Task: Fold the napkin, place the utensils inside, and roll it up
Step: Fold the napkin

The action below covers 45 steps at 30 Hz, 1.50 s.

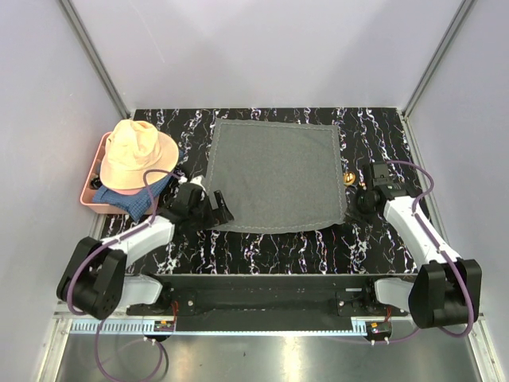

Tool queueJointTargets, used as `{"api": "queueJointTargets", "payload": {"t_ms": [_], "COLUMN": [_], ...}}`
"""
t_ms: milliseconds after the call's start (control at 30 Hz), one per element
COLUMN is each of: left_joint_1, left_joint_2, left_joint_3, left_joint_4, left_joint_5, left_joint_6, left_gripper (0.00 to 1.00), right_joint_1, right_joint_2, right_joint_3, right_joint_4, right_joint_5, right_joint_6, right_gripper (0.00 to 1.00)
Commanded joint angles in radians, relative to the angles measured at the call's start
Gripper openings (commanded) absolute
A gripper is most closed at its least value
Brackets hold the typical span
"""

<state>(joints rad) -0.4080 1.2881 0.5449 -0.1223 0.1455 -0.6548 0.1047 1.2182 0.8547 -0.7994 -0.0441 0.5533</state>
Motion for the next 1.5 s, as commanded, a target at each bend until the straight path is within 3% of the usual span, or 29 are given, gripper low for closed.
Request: {"api": "queueJointTargets", "payload": {"t_ms": [0, 300, 500, 800, 1000, 1233, 1467], "left_joint_1": [-0.014, -0.045, -0.051, -0.051, -0.051, -0.051, -0.055], "left_joint_2": [-0.079, -0.196, -0.285, -0.009, 0.042, -0.050, -0.237], "left_joint_3": [-0.065, -0.155, -0.084, 0.021, -0.040, -0.135, -0.172], "left_joint_4": [0.004, -0.053, -0.071, 0.190, 0.190, 0.125, -0.020], "left_joint_5": [-0.072, -0.070, -0.087, -0.037, -0.063, -0.076, -0.066], "left_joint_6": [-0.049, -0.111, -0.105, -0.042, 0.014, -0.043, -0.111], "left_gripper": [0.99, 0.99, 0.99, 0.99, 0.99, 0.99, 0.99], "right_joint_1": [-0.002, -0.002, 0.000, 0.001, 0.042, 0.128, 0.199], "right_joint_2": [-0.057, -0.091, -0.077, -0.031, 0.113, 0.322, 0.411], "right_joint_3": [-0.008, -0.005, -0.002, 0.070, 0.203, 0.339, 0.405], "right_joint_4": [-0.011, -0.026, -0.029, 0.029, 0.140, 0.235, 0.293], "right_joint_5": [0.012, 0.030, 0.026, -0.020, -0.030, -0.019, -0.030], "right_joint_6": [0.002, 0.000, -0.006, -0.009, -0.015, -0.016, -0.007], "right_gripper": [0.00, 0.00, 0.00, 0.00, 0.00, 0.00, 0.00]}}
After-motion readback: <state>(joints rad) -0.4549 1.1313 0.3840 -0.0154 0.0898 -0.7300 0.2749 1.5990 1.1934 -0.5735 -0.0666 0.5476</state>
